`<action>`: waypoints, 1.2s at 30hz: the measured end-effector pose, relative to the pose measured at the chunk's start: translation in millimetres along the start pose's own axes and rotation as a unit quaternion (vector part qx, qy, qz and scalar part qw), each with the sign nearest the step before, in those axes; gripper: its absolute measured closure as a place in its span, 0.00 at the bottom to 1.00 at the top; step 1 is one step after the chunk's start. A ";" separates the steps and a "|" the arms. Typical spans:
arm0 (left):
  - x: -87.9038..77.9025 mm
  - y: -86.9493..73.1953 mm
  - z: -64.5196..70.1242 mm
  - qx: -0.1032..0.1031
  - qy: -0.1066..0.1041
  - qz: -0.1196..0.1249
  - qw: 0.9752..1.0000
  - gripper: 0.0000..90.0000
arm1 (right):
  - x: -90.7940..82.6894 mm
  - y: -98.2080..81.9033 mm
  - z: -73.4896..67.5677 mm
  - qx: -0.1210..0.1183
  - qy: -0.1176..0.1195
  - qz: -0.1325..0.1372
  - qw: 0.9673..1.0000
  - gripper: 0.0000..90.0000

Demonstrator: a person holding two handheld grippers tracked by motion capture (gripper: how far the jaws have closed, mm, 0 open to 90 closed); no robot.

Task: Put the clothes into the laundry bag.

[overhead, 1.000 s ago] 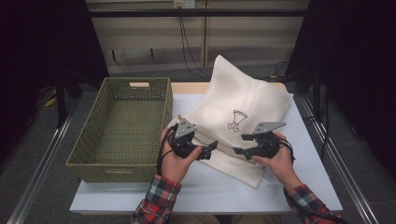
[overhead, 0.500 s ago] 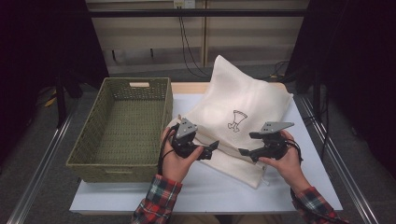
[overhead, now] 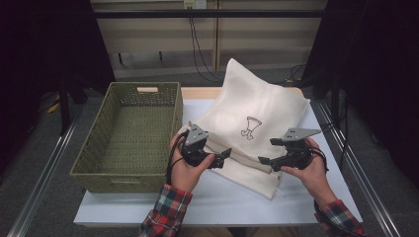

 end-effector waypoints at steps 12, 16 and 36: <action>-1.2 2.5 0.4 -0.002 -0.004 0.005 1.000 0.01 | -7.6 1.8 0.3 0.002 -0.001 0.004 1.000 0.14; -0.6 2.2 0.4 -0.005 -0.006 0.009 1.000 0.01 | -11.3 3.0 1.4 0.002 -0.001 0.006 1.000 0.13; -3.8 5.8 1.3 -0.003 -0.006 0.009 1.000 0.01 | -38.0 11.6 13.3 0.019 -0.008 0.029 0.999 0.11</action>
Point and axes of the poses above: each handheld gripper's, and its own axes: x roughly forward along the jaws, y roughly out of its top, z roughly to its right, the point moved 7 cm from there along x, roughly forward along the jaws, and after that the axes turned 10 degrees about z, right-handed, at the moved point
